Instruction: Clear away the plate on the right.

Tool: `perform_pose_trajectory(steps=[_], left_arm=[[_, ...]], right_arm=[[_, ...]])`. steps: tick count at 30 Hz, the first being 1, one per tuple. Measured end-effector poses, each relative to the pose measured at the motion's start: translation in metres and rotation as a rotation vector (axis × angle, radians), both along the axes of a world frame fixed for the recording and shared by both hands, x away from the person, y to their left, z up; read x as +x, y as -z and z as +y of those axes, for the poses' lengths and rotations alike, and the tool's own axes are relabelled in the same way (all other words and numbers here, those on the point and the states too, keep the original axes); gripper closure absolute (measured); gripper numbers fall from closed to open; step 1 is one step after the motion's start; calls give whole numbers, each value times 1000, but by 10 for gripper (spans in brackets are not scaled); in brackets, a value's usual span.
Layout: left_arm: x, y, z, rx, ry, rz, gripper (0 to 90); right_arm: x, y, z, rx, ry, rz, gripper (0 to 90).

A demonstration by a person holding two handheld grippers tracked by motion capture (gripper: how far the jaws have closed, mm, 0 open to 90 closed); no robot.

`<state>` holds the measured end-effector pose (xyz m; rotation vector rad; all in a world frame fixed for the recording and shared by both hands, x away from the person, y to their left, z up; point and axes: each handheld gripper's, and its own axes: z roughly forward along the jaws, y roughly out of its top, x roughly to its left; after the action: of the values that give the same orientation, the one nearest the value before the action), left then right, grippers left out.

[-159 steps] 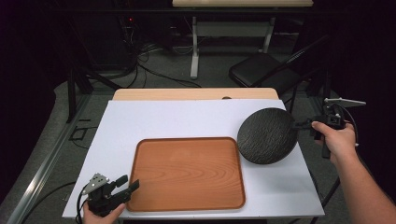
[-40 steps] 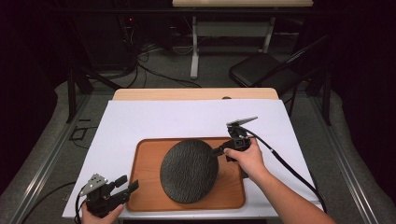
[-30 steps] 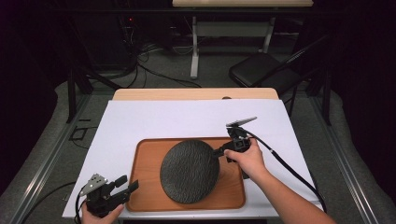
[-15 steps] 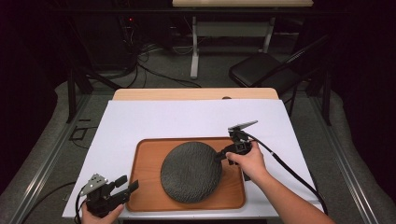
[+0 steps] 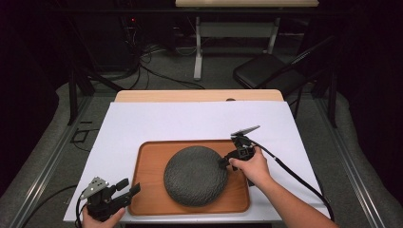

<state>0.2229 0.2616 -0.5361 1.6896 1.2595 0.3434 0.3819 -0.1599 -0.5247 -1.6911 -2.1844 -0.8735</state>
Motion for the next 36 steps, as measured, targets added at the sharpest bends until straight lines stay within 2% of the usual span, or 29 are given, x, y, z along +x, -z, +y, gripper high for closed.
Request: perform_pose_trajectory(steps=[6,8,9,12,17,20,23,28,29,34,36], left_arm=[[0,0,-1,4,2,0,434],[0,0,0,1,1,0,434],[0,0,0,0,1,1,434],[0,0,-1,4,3,-1,434],[0,0,-1,3,5,0,434],[0,0,-1,4,4,-1,434],[0,1,-1,6,3,-3,434],[0,1,-1,6,2,-1,433],[0,1,-1,6,2,-2,433],[0,1,-1,5,0,0,433],[0,1,-1,5,0,1,433]], right_arm=[[-2,6,2,-64,-31,-15,732],[-3,5,3,-66,-25,-11,733],[-3,5,3,-61,-15,-26,733],[-3,5,3,-75,-34,-34,734],[-3,3,2,-83,-32,-47,737],[-4,0,1,-69,-17,-38,704],[-4,-5,-2,-59,-22,-80,689],[-5,-23,-11,14,5,-129,629],[-6,-27,-13,20,15,-125,620],[-11,-42,-24,15,7,-182,570],[-16,-48,-28,-8,-3,-237,547]])
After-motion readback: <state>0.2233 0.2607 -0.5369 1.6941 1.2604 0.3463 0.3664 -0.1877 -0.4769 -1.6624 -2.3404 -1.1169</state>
